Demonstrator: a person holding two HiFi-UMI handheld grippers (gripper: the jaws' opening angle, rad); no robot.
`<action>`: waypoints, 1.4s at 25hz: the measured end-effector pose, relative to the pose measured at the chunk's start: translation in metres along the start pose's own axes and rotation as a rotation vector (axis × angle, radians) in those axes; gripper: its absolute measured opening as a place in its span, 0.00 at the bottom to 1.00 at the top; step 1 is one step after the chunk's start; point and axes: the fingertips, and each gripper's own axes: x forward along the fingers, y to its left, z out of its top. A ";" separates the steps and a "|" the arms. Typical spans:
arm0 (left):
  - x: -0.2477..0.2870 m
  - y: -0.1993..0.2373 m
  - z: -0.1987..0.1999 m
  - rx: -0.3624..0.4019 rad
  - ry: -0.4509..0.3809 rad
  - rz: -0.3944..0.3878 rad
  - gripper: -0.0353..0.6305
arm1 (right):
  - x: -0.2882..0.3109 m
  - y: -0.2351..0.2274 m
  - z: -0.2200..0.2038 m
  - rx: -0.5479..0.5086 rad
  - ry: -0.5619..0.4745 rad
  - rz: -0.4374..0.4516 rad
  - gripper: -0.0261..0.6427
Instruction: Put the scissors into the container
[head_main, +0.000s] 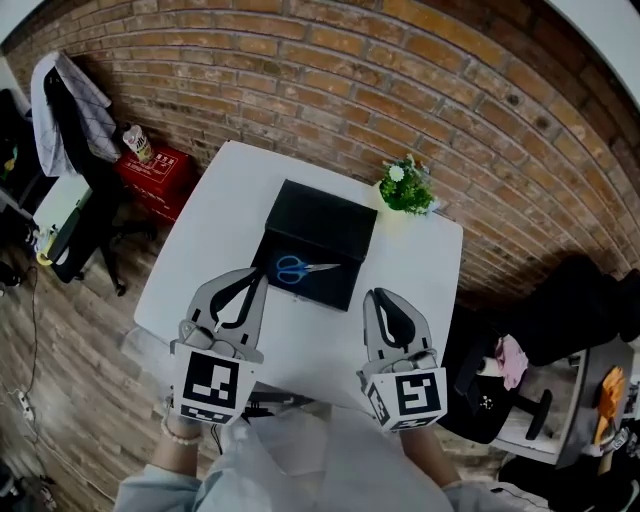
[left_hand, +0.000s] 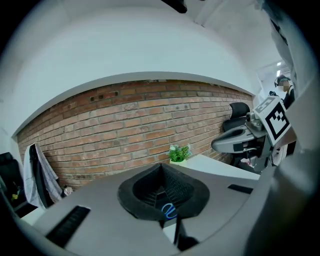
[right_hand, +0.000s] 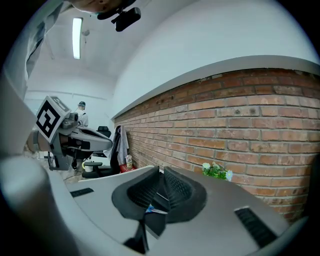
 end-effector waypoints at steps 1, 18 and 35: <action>-0.003 0.001 0.002 -0.005 -0.011 0.007 0.08 | 0.001 0.001 0.001 -0.002 -0.003 0.005 0.12; -0.023 0.017 -0.010 -0.076 -0.011 0.100 0.08 | 0.009 0.019 0.009 -0.040 -0.015 0.064 0.12; -0.021 0.006 -0.011 -0.064 -0.017 0.063 0.08 | 0.001 0.023 0.008 -0.056 -0.014 0.055 0.12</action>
